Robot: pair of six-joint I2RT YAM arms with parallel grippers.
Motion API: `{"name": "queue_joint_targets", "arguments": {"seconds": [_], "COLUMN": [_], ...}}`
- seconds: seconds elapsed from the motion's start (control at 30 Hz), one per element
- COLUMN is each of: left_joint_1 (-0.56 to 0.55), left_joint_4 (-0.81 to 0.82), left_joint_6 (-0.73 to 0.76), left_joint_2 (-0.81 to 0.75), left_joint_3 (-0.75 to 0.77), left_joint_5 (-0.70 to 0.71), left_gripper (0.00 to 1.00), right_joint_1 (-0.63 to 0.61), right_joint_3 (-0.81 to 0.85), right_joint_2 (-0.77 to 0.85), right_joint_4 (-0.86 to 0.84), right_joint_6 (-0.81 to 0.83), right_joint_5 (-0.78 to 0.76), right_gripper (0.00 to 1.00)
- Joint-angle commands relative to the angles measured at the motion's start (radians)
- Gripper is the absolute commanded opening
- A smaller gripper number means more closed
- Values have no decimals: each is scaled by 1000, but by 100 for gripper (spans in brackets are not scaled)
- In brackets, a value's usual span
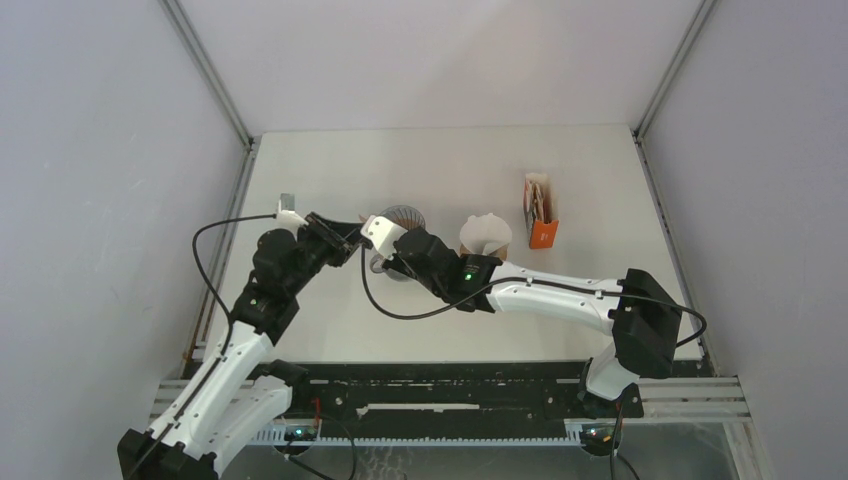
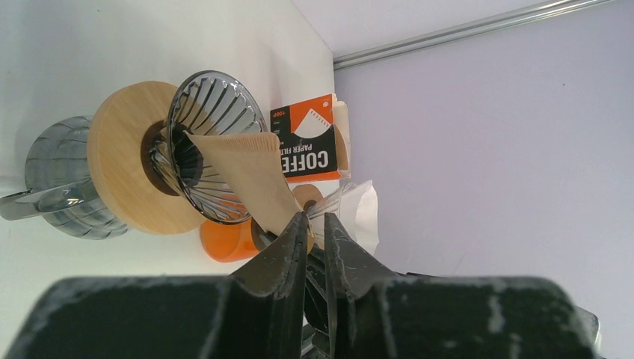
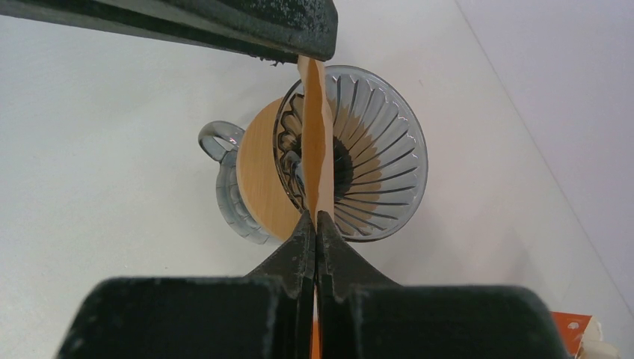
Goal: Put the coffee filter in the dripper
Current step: Place the coffee filter in the coffee dripper.
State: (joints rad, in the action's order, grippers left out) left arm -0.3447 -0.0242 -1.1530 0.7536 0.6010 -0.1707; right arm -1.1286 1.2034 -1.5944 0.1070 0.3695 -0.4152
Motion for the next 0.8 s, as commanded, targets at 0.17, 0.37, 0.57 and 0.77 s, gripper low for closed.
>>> {"name": "queue_joint_targets", "arguments": {"seconds": [0.17,0.37,0.57,0.77], "left_joint_1": [5,3,1,2], "left_joint_4": [10,10,7,4], "left_joint_6": [0,1,7,13], "left_joint_2": [-27,-21,-4,-3], "left_joint_3": [-24,-30,-30,-21], "left_joint_5": [-6,-16,-29,-22], "left_gripper": [11,8,11,15], "right_joint_1": [-2,-1,0,0], "right_joint_3": [16,16,16,16], "right_joint_2": [8,12,12,11], "right_joint_4": [-42,-42,-42,-40], "right_joint_6": [-6,-9,-9,-10], "right_joint_5": [-18,-15,-14,-15], "right_gripper": [0,0,0,0]}}
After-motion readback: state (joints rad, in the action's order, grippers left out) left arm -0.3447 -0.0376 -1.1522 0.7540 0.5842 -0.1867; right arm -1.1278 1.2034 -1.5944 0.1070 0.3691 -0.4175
